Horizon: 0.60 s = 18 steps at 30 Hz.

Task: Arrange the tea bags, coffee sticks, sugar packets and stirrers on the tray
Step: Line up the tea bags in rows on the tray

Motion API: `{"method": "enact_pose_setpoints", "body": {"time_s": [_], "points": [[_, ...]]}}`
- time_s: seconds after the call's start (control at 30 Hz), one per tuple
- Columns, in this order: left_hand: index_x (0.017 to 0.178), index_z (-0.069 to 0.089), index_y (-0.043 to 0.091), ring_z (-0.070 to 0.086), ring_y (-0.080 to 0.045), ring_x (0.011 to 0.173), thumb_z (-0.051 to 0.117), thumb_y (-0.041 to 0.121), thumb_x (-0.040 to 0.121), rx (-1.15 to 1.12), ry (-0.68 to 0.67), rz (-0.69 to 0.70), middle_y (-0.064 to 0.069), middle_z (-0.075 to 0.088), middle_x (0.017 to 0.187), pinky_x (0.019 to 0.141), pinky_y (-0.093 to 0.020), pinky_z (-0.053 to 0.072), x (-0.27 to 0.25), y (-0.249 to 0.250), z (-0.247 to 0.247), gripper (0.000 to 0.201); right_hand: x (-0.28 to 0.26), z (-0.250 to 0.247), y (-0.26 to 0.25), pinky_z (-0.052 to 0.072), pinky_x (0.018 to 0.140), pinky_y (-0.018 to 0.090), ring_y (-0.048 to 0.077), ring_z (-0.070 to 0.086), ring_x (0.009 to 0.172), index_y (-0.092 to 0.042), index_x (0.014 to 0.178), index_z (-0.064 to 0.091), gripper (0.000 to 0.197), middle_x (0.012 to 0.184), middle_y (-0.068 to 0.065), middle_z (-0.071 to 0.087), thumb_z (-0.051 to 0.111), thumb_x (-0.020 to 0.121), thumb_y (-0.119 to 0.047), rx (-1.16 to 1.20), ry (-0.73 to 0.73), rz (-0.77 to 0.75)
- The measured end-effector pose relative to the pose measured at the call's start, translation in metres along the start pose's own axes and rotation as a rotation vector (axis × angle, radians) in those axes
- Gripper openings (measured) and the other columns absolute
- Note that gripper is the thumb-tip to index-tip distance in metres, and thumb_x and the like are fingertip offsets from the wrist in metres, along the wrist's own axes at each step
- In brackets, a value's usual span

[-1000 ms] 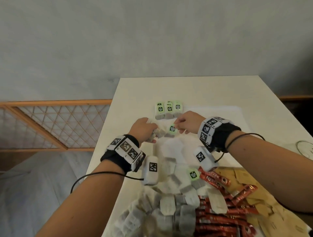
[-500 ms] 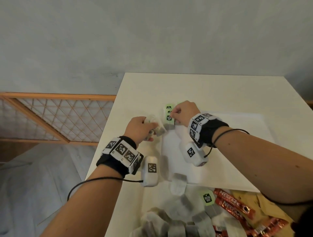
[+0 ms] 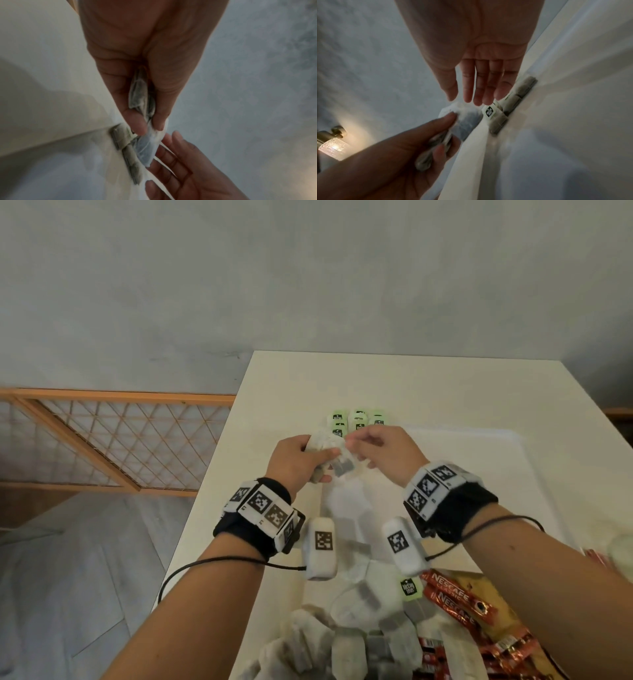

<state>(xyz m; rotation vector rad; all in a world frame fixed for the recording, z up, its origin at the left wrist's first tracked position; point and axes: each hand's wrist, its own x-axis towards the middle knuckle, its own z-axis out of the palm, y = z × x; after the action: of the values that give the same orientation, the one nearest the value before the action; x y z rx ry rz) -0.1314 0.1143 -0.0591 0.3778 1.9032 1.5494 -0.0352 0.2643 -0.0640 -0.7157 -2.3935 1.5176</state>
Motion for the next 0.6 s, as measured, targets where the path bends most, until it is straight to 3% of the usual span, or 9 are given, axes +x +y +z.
{"method": "enact_pose_setpoints", "body": {"time_s": [0.1,0.2,0.33,0.47,0.5,0.6], "points": [[0.098,0.071,0.004,0.063,-0.023,0.075,0.079,0.012,0.08,-0.025,-0.051,0.0,-0.016,0.069,0.088,0.065,-0.03,0.06,-0.009,0.0,0.013,0.021,-0.018,-0.003,0.01,0.052,0.077,0.029,0.012,0.065,0.08,-0.026,0.088,0.073,0.005,0.084,-0.005,0.072,0.074,0.083,-0.027,0.003,0.04,-0.018],[0.093,0.072,0.004,0.062,-0.024,0.073,0.08,0.009,0.079,-0.061,-0.055,-0.006,-0.016,0.069,0.082,0.065,-0.03,0.06,-0.022,-0.006,0.024,0.017,-0.034,-0.013,0.017,0.054,0.073,0.03,0.012,0.063,0.071,-0.028,0.078,0.071,0.007,0.078,-0.002,0.071,0.076,0.081,-0.024,0.036,0.134,0.011],[0.091,0.072,0.001,0.066,-0.022,0.071,0.078,0.006,0.08,-0.094,-0.023,-0.04,-0.015,0.069,0.079,0.067,-0.032,0.061,-0.034,-0.018,0.039,0.014,-0.052,-0.019,0.021,0.052,0.06,0.024,0.009,0.061,0.056,-0.021,0.078,0.069,0.007,0.073,-0.002,0.07,0.072,0.084,-0.019,-0.096,0.238,0.06],[0.091,0.074,0.001,0.071,-0.024,0.077,0.076,0.009,0.083,-0.119,-0.064,-0.015,-0.021,0.073,0.092,0.076,-0.039,0.061,-0.036,-0.014,0.054,0.011,-0.06,-0.014,0.013,0.047,0.045,0.019,0.0,0.055,0.043,-0.018,0.079,0.07,0.011,0.065,-0.004,0.066,0.066,0.088,-0.016,-0.146,0.194,0.013],[0.09,0.074,0.003,0.071,-0.025,0.078,0.076,0.01,0.084,-0.131,-0.055,-0.008,-0.022,0.073,0.093,0.075,-0.038,0.062,-0.035,-0.011,0.055,0.01,-0.062,-0.014,0.01,0.046,0.045,0.018,0.0,0.055,0.041,-0.018,0.082,0.071,0.013,0.062,-0.005,0.065,0.062,0.091,-0.017,-0.138,0.173,0.002],[0.087,0.074,0.002,0.072,-0.028,0.074,0.074,0.016,0.086,-0.031,0.0,0.055,-0.017,0.073,0.083,0.054,-0.022,0.055,-0.028,-0.001,0.054,0.013,-0.063,-0.017,0.002,0.047,0.046,0.017,0.003,0.058,0.043,-0.022,0.094,0.073,0.021,0.062,-0.001,0.067,0.053,0.097,-0.022,-0.101,0.11,-0.004]]}}
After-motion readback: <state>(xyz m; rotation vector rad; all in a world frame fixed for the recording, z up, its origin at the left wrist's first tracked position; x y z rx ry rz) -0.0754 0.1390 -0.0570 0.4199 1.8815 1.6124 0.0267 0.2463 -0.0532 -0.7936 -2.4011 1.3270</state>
